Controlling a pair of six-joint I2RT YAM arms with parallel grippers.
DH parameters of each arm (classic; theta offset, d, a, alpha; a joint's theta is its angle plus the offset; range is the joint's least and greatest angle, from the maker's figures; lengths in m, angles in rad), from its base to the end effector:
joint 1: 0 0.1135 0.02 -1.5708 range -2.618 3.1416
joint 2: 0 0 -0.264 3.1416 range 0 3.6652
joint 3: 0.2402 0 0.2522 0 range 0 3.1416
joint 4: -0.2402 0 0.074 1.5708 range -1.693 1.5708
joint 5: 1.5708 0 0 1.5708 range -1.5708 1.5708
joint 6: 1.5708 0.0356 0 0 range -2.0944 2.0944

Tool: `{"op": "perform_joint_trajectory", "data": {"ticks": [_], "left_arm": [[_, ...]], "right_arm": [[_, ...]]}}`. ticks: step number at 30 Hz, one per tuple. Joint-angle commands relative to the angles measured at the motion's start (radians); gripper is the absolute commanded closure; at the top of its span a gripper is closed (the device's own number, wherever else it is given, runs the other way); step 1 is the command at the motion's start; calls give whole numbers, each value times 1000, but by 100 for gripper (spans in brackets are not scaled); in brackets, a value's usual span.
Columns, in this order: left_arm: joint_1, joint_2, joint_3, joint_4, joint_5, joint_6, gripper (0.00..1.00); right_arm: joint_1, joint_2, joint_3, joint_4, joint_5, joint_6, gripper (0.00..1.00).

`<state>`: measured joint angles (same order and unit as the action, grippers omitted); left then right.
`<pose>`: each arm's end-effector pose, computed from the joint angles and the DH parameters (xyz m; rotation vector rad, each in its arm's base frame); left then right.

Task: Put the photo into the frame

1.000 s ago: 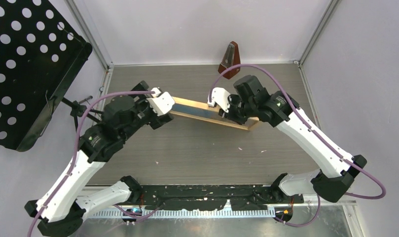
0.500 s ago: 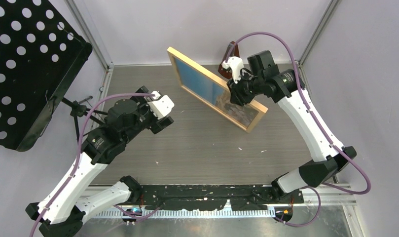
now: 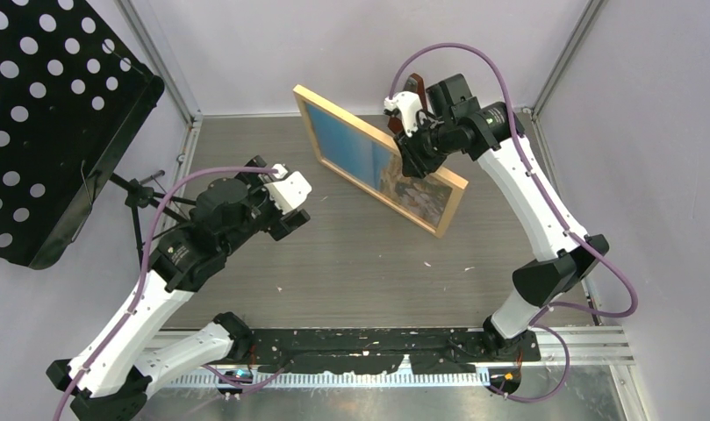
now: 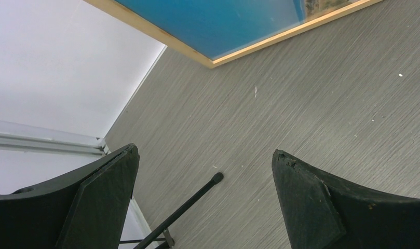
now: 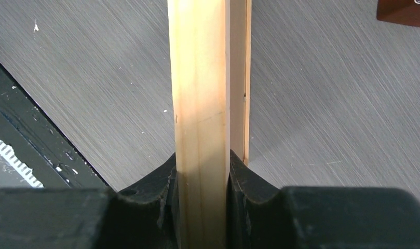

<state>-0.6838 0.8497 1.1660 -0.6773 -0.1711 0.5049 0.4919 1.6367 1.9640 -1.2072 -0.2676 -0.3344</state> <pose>0.1293 -0.0976 0.4065 0.9825 1.6572 0.0455 0.2768 0.1590 0.4290 -1.0903 2.1920 0.3974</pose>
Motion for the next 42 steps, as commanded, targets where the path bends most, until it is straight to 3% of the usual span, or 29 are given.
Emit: {"op": "perform_joint_trajectory", "data": {"ticks": [1, 10, 19, 25, 42], "left_arm": [[7, -12, -5, 41, 14, -6, 0], [9, -11, -4, 30, 8, -2, 0], [9, -6, -11, 33, 7, -14, 0], [10, -2, -36, 42, 12, -26, 1], [18, -7, -82, 59, 29, -42, 0]], "right_arm": [[11, 2, 99, 54, -107, 51, 94], [13, 1, 158, 18, -107, 33, 94], [14, -66, 116, 27, -205, 86, 95], [-8, -103, 23, 91, -297, 163, 95], [-222, -112, -267, 326, -564, 390, 94]]}}
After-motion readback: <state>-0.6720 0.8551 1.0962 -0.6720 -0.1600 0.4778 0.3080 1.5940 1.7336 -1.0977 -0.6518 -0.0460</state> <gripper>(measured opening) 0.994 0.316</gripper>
